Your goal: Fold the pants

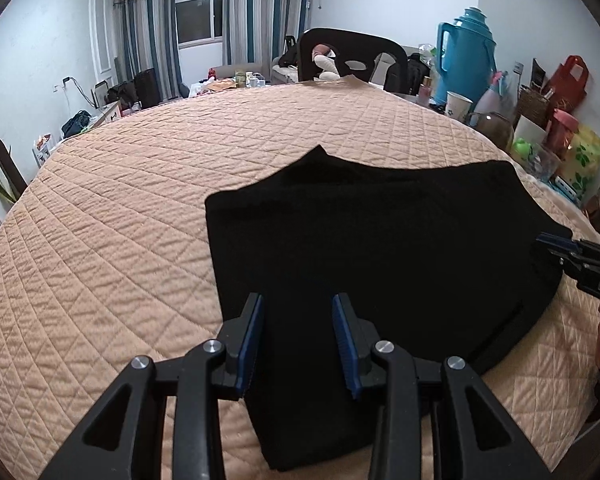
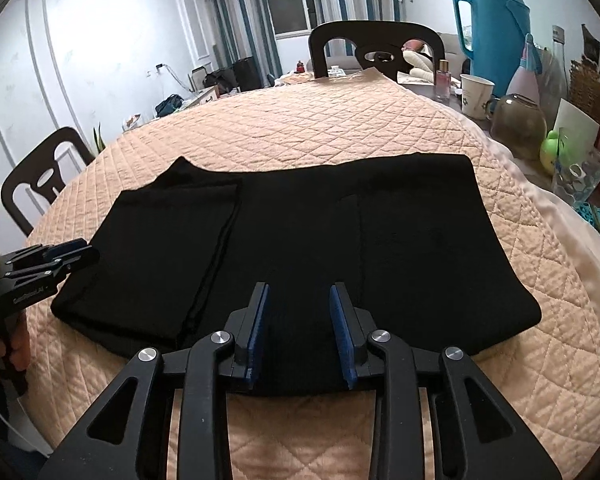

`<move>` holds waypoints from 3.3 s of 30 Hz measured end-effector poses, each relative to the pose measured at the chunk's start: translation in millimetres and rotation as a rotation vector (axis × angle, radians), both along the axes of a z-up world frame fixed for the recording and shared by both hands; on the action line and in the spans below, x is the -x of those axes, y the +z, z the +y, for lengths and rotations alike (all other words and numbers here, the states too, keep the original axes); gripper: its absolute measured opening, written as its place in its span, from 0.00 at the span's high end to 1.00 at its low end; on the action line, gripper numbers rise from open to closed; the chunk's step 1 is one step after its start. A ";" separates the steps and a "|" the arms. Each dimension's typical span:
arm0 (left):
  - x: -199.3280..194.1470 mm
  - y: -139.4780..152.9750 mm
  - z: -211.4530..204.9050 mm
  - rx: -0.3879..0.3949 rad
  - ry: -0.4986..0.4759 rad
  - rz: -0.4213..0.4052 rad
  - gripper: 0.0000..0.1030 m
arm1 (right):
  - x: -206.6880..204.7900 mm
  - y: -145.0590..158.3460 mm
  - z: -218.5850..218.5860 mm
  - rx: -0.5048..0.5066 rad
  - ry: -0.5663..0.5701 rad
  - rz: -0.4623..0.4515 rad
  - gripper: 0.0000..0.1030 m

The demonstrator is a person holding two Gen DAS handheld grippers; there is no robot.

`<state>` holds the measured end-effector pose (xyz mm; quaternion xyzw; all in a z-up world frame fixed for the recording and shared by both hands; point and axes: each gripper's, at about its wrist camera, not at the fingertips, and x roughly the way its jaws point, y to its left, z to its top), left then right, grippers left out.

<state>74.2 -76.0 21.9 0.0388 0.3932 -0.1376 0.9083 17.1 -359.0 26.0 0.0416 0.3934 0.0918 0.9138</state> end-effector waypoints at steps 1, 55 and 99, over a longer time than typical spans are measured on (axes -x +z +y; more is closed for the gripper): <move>0.4 -1.5 -1.4 -0.002 -0.002 0.005 0.63 | 0.1 -2.0 -1.3 0.000 0.001 0.004 0.69; 0.6 -9.3 -8.1 0.003 -0.022 0.030 0.48 | 7.7 -20.4 -119.9 -0.447 -0.435 0.020 0.47; 20.1 -13.6 104.2 0.033 0.268 0.051 0.47 | -35.1 17.2 168.5 -0.124 0.331 -0.008 0.78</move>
